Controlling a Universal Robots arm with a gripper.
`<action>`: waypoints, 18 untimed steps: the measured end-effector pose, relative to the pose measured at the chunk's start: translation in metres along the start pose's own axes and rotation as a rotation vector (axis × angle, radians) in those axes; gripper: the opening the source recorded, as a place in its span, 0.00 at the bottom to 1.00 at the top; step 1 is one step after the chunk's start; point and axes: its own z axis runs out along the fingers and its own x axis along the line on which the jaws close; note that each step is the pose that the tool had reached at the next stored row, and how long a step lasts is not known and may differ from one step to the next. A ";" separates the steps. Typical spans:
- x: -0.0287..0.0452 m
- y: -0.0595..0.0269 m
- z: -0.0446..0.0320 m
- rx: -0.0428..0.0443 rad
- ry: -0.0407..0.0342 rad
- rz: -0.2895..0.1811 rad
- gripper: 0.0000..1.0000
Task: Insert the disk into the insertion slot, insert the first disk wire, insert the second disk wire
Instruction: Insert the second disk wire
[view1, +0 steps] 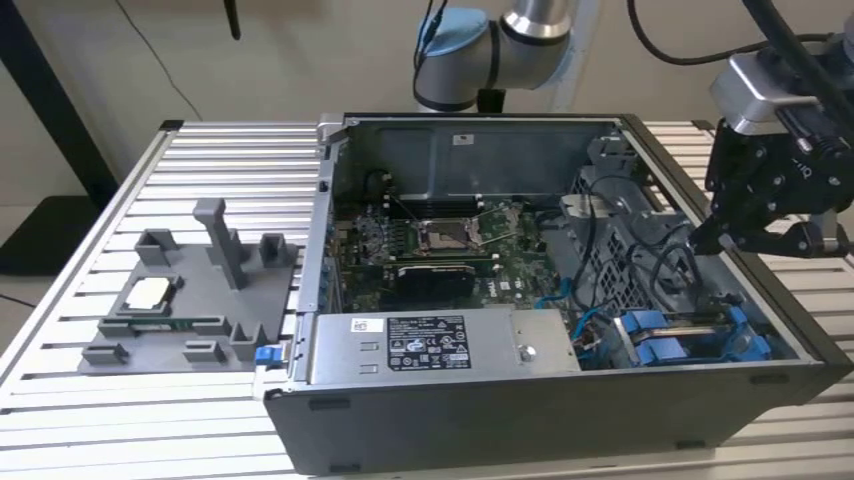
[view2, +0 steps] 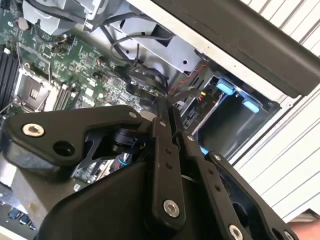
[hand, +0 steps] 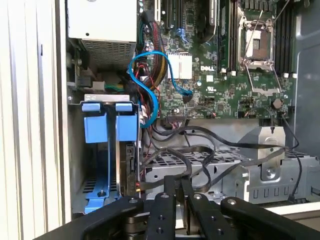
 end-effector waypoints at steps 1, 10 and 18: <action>0.0007 0.0004 -0.0008 0.0001 0.0031 0.000 0.16; 0.0033 0.0152 -0.0034 -0.0066 0.0565 0.002 0.16; -0.0021 0.0182 0.0015 -0.0076 0.0821 0.002 0.16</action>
